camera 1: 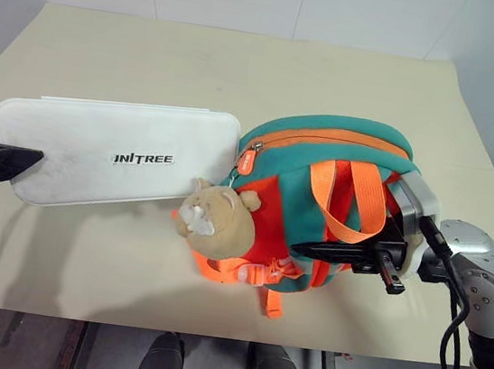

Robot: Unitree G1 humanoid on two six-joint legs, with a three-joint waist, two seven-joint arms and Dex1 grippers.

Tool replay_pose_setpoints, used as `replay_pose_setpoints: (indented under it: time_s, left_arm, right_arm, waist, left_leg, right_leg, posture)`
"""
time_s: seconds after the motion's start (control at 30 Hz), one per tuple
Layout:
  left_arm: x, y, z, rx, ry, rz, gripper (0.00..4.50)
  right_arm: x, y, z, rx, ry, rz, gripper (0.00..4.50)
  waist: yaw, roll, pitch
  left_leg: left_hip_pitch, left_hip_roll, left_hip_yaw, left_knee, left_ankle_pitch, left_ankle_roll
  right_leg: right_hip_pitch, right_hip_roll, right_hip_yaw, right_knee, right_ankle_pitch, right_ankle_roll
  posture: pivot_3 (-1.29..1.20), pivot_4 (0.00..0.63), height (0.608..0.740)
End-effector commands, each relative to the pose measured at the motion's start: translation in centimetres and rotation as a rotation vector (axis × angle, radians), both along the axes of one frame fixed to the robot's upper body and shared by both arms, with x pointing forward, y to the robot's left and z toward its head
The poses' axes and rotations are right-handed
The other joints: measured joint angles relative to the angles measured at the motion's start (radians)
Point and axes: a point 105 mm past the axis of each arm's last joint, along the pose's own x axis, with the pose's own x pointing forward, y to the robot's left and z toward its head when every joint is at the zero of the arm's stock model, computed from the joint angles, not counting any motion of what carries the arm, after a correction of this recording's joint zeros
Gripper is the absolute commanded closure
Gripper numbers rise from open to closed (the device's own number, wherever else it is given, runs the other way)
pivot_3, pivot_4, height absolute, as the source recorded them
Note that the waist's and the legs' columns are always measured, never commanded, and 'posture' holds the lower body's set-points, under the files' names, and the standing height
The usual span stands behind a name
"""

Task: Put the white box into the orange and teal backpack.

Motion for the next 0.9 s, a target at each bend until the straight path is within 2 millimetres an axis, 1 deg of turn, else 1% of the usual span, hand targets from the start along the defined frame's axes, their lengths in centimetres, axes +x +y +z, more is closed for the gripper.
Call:
replay_pose_setpoints:
  time_s: [0.03, 0.27, 0.5, 0.63, 0.77, 0.9]
  left_arm:
    - [-1.1, -0.9, 0.8, 0.047, -0.036, -0.054, 3.23]
    - [-1.2, -1.3, 1.2, 0.141, -0.065, -0.022, 3.23]
    - [-1.7, -2.4, 1.5, 0.22, -0.111, -0.028, 3.24]
    - [-2.4, -2.6, 1.9, 0.24, -0.112, -0.031, 3.24]
    - [-2.9, -2.2, 2.0, 0.256, -0.085, -0.006, 3.24]
    - [-3.1, -1.5, 2.6, 0.275, -0.093, 0.04, 3.24]
  right_arm:
    - [0.0, 0.1, 0.4, 0.007, -0.032, 0.02, 4.5]
    - [0.7, 0.0, 0.0, -0.001, -0.03, 0.027, 4.5]
    - [1.3, 0.5, -0.3, 0.0, -0.022, 0.058, 4.5]
    - [1.6, 0.6, -0.4, -0.002, -0.024, 0.067, 4.5]
    - [1.8, 0.8, -0.5, 0.0, -0.025, 0.074, 4.5]
    - [2.1, 0.8, -0.6, -0.001, -0.025, 0.077, 4.5]
  waist:
    - [-0.001, 0.0, 0.0]
    - [-0.001, 0.0, 0.0]
    - [-0.002, 0.0, 0.0]
    - [-0.002, 0.0, 0.0]
    - [-0.005, 0.0, 0.0]
    - [-0.005, 0.0, 0.0]
  left_leg:
    - [0.0, 0.0, 0.0, 0.0, 0.0, 0.0]
    - [0.0, 0.0, 0.0, 0.001, 0.0, 0.0]
    - [0.001, 0.0, 0.0, 0.001, 0.0, 0.0]
    - [0.001, 0.0, 0.0, 0.002, 0.0, 0.0]
    - [0.001, 0.0, 0.0, 0.002, 0.0, 0.0]
    - [0.002, 0.0, 0.0, 0.002, 0.0, 0.0]
  right_leg:
    - [0.0, 0.0, 0.0, 0.0, 0.0, 0.0]
    - [0.0, 0.0, 0.0, 0.0, 0.0, 0.0]
    - [0.001, 0.0, 0.0, 0.001, 0.0, 0.0]
    - [0.001, 0.0, 0.0, 0.002, 0.0, 0.0]
    - [0.001, 0.0, 0.0, 0.002, 0.0, 0.0]
    - [0.001, 0.0, 0.0, 0.002, 0.0, 0.0]
  posture:
    - [0.0, 0.15, 0.74]
    - [0.0, 0.15, 0.74]
    - [0.0, 0.15, 0.74]
    - [0.0, 0.15, 0.74]
    - [0.0, 0.15, 0.74]
    - [0.0, 0.15, 0.74]
